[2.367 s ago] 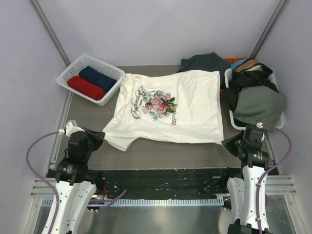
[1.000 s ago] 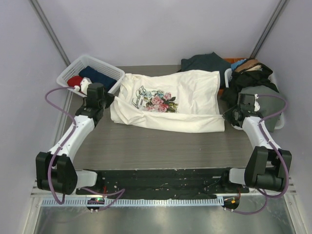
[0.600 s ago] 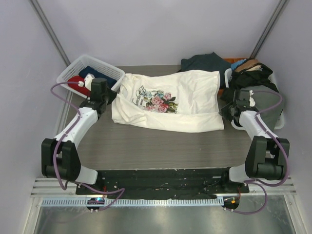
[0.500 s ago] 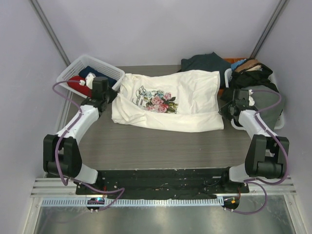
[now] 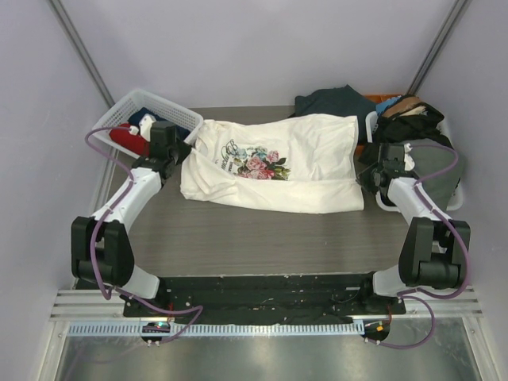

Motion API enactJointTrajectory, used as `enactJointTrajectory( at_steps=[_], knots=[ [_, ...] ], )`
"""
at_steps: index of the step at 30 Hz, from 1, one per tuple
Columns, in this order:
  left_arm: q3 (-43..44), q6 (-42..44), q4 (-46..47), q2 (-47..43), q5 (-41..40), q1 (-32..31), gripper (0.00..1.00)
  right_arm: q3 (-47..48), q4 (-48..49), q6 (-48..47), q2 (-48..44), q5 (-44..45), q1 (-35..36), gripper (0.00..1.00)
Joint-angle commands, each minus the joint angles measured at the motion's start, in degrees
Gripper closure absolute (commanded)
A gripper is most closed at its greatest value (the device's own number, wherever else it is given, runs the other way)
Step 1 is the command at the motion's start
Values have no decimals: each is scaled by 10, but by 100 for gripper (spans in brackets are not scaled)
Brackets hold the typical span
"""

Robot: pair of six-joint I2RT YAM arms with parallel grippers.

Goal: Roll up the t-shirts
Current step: Fold the T-shirt at the center of the board.

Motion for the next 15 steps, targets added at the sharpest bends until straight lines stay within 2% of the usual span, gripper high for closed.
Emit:
enactJointTrajectory(
  at_steps=[1,15],
  knots=[
    [43,13,5,7,-16,2,100,25,24,-7,6,36,-4,99],
    [77,24,-29,43,-21,2,100,39,27,-7,16,26,-4,99]
  ],
)
